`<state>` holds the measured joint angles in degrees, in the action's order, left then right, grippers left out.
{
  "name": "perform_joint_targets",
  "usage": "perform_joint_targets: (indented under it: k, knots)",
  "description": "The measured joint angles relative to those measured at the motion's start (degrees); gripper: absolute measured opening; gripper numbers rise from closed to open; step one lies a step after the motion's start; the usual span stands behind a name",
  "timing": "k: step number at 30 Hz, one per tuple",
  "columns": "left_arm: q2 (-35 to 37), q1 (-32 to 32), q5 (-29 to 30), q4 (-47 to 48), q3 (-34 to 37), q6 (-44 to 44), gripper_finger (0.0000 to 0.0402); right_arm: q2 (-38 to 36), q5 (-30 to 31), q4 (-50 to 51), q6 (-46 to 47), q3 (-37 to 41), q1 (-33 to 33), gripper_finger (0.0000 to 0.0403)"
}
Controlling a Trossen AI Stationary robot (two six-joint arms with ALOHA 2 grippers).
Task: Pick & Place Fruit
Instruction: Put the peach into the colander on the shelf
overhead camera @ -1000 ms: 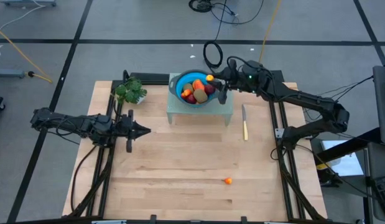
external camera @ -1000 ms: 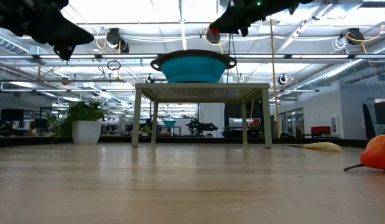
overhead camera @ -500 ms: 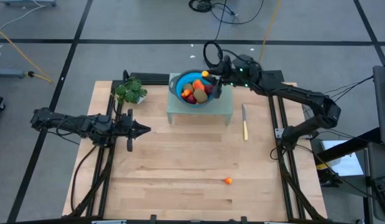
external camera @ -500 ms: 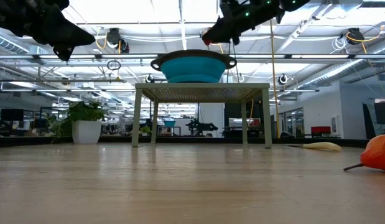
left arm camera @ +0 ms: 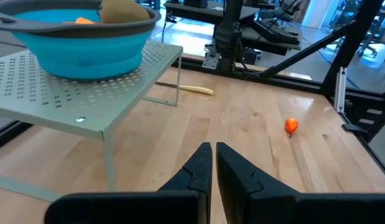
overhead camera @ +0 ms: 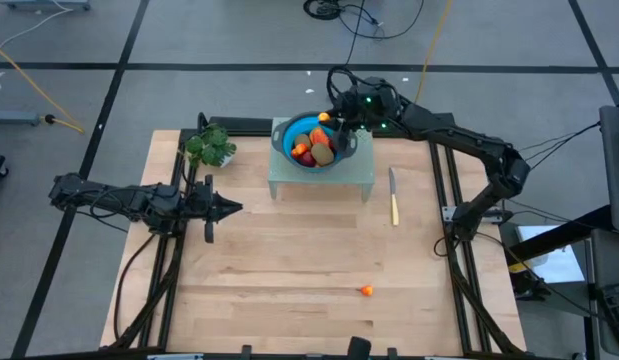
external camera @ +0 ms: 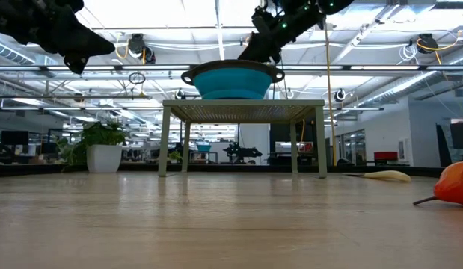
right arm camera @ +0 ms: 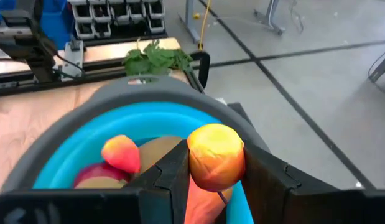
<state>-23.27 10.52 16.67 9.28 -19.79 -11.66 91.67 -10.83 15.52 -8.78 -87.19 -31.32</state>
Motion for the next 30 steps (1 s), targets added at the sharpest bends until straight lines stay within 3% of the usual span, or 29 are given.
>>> perform_joint_targets:
  k: [5,30]
  knots:
    - [0.0,0.0,0.0,0.0,0.0,-0.1,0.0021,2.1,-2.9,1.4,0.6,-0.1,-0.9,0.0116]
    - [0.0,0.0,0.0,-0.1,0.0,-0.9,0.0021,2.2,-2.8,4.4,3.8,0.0,-1.7,0.0132]
